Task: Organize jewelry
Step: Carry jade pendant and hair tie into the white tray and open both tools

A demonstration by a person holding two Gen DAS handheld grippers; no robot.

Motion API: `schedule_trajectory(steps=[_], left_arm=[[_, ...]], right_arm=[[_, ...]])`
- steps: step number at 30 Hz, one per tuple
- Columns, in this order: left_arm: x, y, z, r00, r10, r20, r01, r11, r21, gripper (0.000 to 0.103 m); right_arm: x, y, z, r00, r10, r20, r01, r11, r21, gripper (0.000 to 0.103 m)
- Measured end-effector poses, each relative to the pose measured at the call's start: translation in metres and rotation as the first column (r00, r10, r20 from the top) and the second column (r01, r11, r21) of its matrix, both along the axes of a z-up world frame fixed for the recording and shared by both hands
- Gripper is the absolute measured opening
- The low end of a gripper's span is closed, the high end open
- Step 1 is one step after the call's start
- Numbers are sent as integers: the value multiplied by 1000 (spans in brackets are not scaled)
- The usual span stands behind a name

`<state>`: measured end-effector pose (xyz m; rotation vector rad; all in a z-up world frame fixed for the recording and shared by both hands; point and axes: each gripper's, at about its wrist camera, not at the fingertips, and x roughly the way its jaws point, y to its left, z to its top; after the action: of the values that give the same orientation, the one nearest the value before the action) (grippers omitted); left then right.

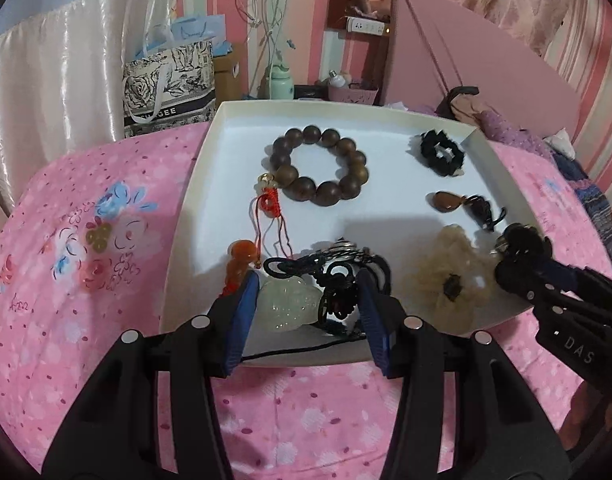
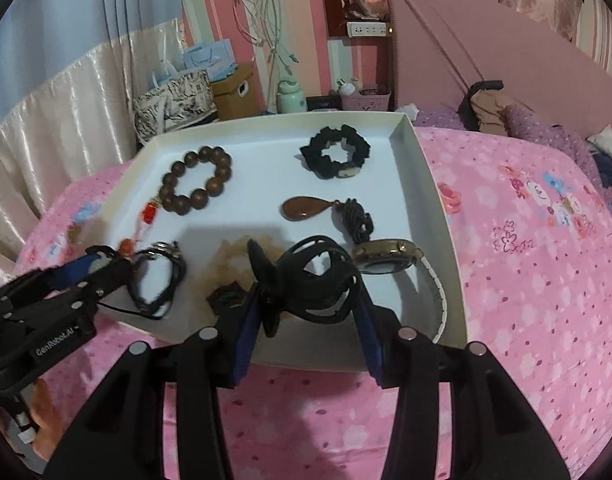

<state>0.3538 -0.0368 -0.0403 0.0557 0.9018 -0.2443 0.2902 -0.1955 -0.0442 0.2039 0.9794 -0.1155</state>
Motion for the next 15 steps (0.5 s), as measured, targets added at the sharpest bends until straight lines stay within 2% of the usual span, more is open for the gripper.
schedule_trajectory(steps=[10, 15], left_arm=[[7, -5, -20, 1000, -6, -16, 7, 999, 49, 49], [7, -5, -21, 1000, -5, -13, 5, 999, 41, 49]], right_arm=[[4, 14, -14, 999, 38, 9, -37, 996, -86, 45], [4, 13, -16, 999, 34, 12, -33, 995, -97, 45]])
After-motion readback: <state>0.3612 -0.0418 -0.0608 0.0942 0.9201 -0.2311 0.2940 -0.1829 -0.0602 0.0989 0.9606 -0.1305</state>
